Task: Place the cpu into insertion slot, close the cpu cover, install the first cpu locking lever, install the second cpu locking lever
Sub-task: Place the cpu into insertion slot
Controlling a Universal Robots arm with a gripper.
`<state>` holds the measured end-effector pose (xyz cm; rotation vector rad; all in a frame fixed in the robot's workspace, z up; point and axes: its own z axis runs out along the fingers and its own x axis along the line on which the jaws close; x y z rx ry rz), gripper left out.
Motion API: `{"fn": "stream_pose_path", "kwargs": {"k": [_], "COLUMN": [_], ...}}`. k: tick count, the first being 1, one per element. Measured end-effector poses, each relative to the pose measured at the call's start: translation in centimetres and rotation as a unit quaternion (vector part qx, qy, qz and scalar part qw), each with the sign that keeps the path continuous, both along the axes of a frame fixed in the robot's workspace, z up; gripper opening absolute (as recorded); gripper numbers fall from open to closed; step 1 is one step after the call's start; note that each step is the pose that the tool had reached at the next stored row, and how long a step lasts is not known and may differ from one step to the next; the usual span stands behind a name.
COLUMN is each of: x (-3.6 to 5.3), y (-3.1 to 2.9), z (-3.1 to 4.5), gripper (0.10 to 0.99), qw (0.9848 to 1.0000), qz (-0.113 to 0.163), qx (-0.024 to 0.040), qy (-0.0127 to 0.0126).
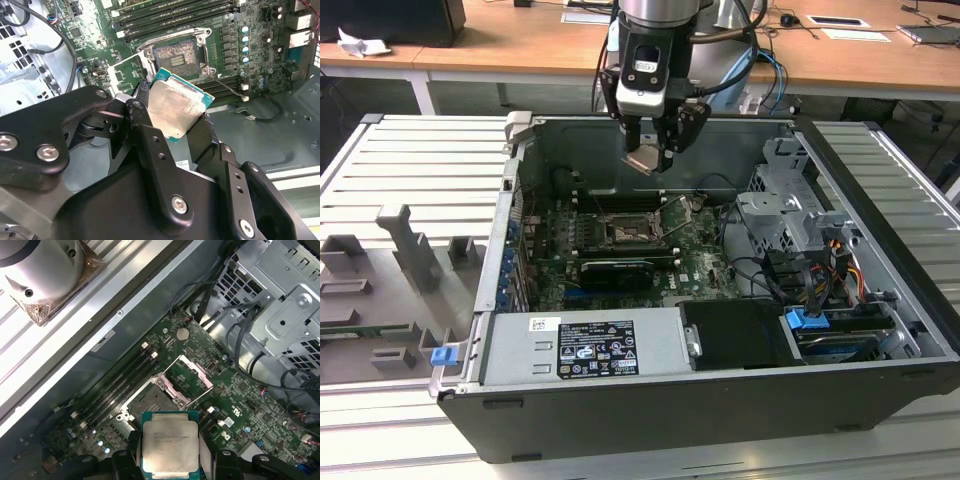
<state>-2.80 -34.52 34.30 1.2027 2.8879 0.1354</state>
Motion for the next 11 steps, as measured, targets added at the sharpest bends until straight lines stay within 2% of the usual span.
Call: {"fn": "stream_pose_path", "kwargs": {"k": [11], "x": [0.0], "y": [0.0], "z": [-0.12], "gripper": [0.545], "qw": [0.9999], "qz": [-0.017], "qx": [0.0], "qy": [0.0]}}
